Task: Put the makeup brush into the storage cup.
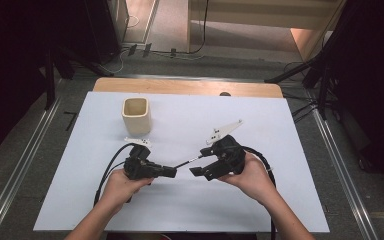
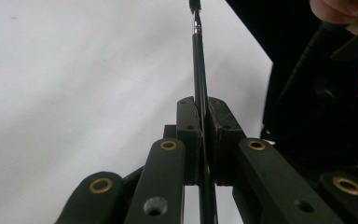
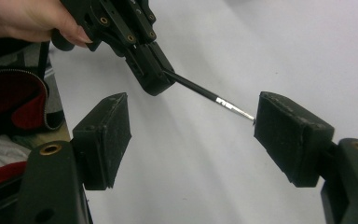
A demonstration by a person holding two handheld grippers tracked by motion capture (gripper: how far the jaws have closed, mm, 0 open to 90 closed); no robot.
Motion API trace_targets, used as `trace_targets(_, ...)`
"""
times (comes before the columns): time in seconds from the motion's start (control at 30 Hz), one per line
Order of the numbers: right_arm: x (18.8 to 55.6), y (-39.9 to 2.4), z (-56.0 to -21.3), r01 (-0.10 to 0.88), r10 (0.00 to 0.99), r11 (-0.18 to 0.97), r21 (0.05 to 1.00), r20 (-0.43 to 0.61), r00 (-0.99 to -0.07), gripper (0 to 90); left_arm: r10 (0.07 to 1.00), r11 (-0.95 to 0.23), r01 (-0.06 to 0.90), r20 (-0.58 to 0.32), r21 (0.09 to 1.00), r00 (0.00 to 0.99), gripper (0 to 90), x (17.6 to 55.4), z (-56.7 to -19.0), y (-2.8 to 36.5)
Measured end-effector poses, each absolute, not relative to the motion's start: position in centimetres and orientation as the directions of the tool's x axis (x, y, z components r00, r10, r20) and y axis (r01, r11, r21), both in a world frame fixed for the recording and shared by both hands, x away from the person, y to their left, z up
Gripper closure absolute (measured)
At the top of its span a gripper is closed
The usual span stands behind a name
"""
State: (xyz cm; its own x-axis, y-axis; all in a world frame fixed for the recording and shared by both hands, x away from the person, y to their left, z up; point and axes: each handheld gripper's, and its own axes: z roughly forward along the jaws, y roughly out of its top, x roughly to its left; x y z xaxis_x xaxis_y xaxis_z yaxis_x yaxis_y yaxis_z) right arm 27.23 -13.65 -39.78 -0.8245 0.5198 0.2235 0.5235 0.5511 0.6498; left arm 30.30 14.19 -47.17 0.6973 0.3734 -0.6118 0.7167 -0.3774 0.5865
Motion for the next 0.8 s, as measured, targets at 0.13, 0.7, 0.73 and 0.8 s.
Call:
trace_targets(0.13,26.8,-14.2,-40.4,0.546,0.538,0.506,0.667,0.25,-0.805,30.2,0.395,-0.32,0.731,-0.617,0.602,0.681,85.0,29.8,-47.4,14.1)
trace_targets(0.7,25.5,-15.9,-42.2,0.577,0.593,0.352,0.737,0.301,-0.747,33.6,0.407,-0.213,0.731,-0.622,0.648,0.669,85.0,28.5,-48.2,13.6)
trace_targets(0.73,25.4,-16.0,-42.3,0.581,0.599,0.341,0.739,0.305,-0.74,33.7,0.41,-0.207,0.73,-0.619,0.652,0.67,85.0,28.4,-48.2,13.5)
trace_targets(0.8,25.3,-16.0,-42.6,0.582,0.606,0.329,0.743,0.306,-0.734,33.7,0.401,-0.205,0.726,-0.62,0.656,0.674,85.0,28.2,-48.3,13.3)
